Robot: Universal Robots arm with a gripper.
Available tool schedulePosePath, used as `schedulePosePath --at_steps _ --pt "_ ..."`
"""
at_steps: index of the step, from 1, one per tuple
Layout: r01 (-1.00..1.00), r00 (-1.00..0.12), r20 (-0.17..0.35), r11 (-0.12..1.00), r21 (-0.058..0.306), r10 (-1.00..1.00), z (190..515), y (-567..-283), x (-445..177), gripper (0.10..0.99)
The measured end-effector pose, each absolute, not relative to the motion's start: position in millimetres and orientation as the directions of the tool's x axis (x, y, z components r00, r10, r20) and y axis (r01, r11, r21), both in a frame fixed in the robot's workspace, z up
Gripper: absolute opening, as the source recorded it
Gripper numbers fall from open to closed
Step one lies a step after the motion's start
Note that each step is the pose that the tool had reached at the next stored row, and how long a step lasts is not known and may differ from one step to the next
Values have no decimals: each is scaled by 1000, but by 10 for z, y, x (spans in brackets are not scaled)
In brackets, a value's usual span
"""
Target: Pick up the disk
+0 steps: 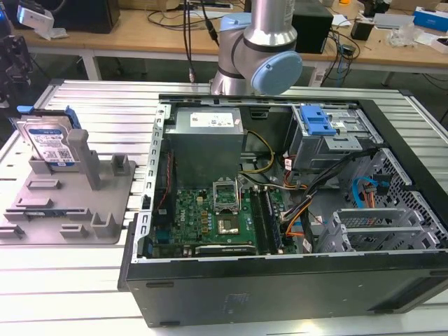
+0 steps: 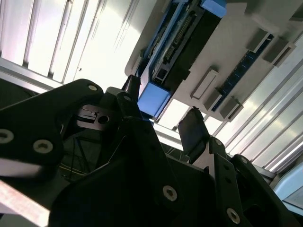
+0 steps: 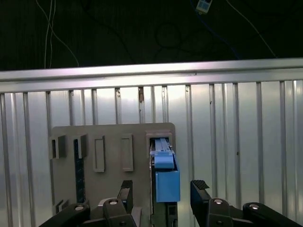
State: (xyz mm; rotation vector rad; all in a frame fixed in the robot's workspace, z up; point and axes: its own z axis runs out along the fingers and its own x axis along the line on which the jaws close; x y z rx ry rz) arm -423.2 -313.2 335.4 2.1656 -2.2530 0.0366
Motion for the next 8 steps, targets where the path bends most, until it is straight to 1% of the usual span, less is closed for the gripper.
schedulePosePath --at_steps 8 --pt "-999 -38 30 38 -6 -999 3271 -3119 -4251 604"
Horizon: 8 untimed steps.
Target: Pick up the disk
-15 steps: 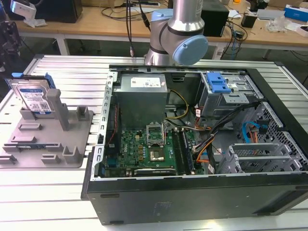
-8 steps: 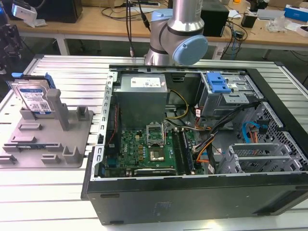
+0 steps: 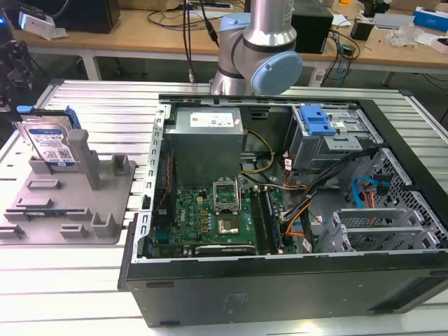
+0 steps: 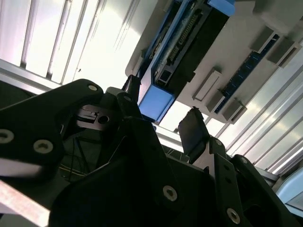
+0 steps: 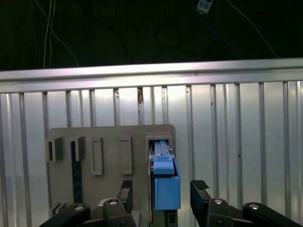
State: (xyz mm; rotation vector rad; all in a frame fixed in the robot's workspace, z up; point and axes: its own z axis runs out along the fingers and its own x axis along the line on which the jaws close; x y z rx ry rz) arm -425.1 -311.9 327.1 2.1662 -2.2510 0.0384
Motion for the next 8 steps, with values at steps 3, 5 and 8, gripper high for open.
schedulePosePath --at_steps 3,5,8 --pt "-999 -37 30 37 -6 -999 3228 -3117 -4252 604" --pt "-999 -37 30 36 -6 -999 3194 -3116 -4252 604" --pt "-999 -35 30 35 -6 -999 3155 -3115 -4252 604"
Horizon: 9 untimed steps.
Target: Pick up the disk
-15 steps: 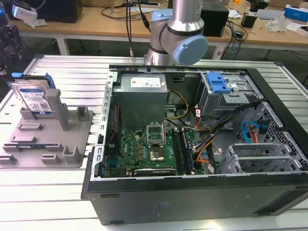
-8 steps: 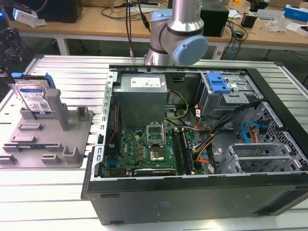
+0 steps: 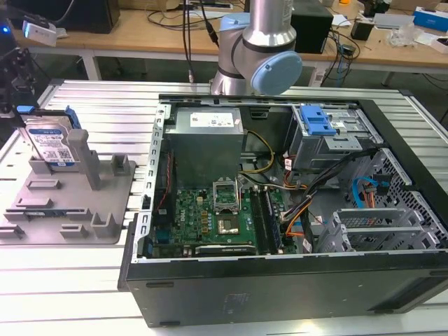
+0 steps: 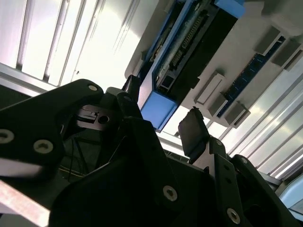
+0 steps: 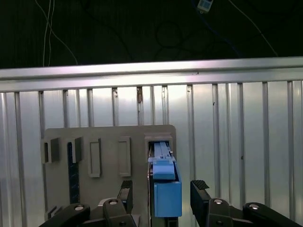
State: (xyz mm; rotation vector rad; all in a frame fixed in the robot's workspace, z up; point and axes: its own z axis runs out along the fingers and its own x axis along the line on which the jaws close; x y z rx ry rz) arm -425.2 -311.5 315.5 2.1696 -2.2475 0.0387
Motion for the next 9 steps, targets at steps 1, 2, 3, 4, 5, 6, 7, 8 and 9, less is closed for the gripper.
schedulePosePath --at_steps 1,2,3,4,5,6,7,8,9 --pt "-999 -35 30 35 -6 -999 3138 -3115 -4252 604" --pt "-999 -34 30 34 -6 -999 3118 -3115 -4252 604" --pt "-999 -34 30 34 -6 -999 3105 -3115 -4252 604" --pt "-999 -34 30 33 -6 -999 3096 -3115 -4252 604" --pt "-999 -33 30 33 -6 -999 3084 -3115 -4252 604" --pt "-999 -33 30 33 -6 -999 3076 -3115 -4252 604" --pt "-999 -33 30 33 -6 -999 3065 -3115 -4252 604" --pt "-999 -33 30 33 -6 -999 3059 -3115 -4252 584" --pt "-999 -32 30 32 -6 -999 3051 -3115 -4252 522"
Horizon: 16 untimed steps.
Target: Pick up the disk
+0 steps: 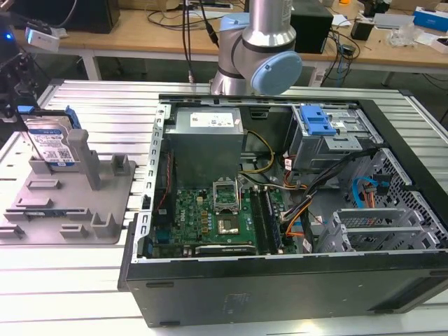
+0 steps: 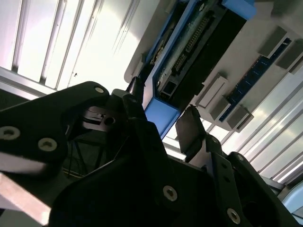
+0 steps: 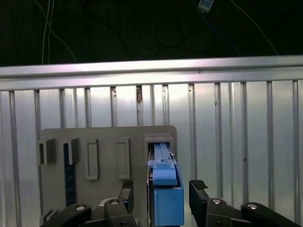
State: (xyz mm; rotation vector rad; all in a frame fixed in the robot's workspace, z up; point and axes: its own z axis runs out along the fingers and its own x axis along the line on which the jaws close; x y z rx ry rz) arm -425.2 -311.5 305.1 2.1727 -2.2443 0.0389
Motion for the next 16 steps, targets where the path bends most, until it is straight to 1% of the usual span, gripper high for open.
schedulePosePath --at_steps 1,2,16 --pt "-999 -32 30 32 -6 -999 3044 -3114 -4252 522" --pt "-999 -32 30 32 -6 -999 3035 -3115 -4252 451" --pt "-999 -31 30 31 -6 -999 3004 -3115 -4248 451"
